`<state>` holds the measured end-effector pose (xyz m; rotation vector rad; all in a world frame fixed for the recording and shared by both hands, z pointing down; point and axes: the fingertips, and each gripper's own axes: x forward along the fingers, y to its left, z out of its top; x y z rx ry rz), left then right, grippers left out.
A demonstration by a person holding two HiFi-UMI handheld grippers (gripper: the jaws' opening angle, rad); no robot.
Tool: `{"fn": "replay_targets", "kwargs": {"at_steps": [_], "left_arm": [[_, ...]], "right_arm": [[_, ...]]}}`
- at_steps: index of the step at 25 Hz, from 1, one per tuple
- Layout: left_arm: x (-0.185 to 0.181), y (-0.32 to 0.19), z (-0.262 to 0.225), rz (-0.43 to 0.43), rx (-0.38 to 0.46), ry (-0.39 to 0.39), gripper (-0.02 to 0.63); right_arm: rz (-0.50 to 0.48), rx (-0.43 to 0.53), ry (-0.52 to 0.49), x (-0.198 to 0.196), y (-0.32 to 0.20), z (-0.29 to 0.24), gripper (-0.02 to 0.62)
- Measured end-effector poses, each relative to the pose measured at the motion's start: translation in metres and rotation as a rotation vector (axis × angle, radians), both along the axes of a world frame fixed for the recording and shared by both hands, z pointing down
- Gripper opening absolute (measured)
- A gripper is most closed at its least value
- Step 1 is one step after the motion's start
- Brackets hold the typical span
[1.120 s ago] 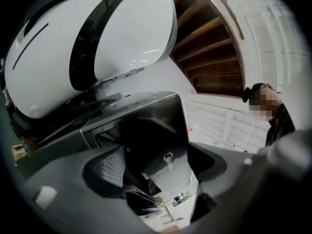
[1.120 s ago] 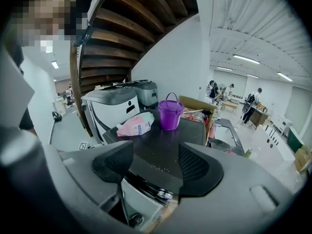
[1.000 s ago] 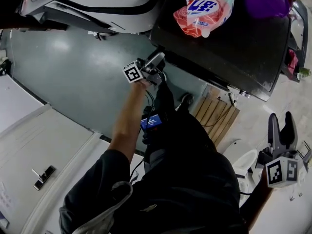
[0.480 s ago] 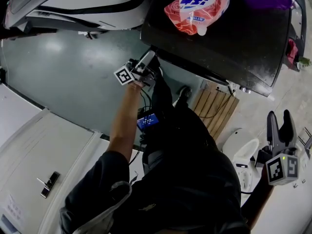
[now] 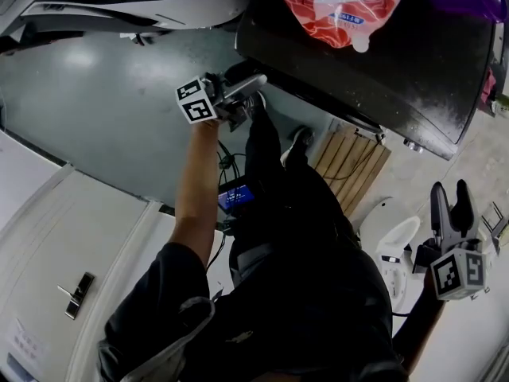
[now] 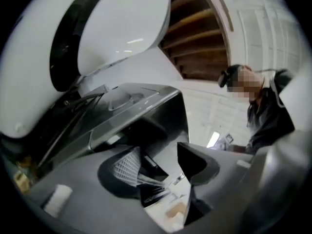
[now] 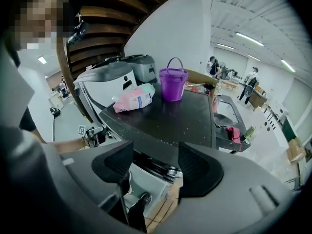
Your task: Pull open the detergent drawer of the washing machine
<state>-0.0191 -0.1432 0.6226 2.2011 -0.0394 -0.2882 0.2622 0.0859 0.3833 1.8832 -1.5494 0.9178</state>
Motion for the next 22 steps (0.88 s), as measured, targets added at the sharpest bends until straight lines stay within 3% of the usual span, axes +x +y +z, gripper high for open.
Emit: {"fn": "replay_targets", "kwargs": {"at_steps": [3,10,12,16,18,22], "left_arm": [[0.002,0.005,0.001,0.084,0.081,-0.101,0.277],[0.001,0.012,-0.001,0.063,0.025,-0.043,0.284],[0.004,0.011,-0.001,0.008,-0.034,0.025,0.285],[0.019,0.025,-0.005,-0.04,-0.235,0.295,0.316],[0.018,0.026,-0.01,-0.084,-0.283,0.391,0.338],[0.018,0.021,-0.016,-0.15,-0.287,0.418,0.391]], "right_arm": [[-0.007,-0.017,-0.005,-0.009,-0.005,0.008,0.29],[-0.017,-0.038,-0.006,-0.018,-0.018,0.013,0.289],[-0.013,-0.041,-0.006,-0.017,-0.02,0.015,0.29],[-0.021,-0.031,-0.022,-0.019,-0.024,0.016,0.289],[-0.021,-0.029,-0.028,-0.017,-0.022,0.017,0.289],[-0.005,-0.048,-0.045,-0.012,-0.011,0.028,0.288]]}}
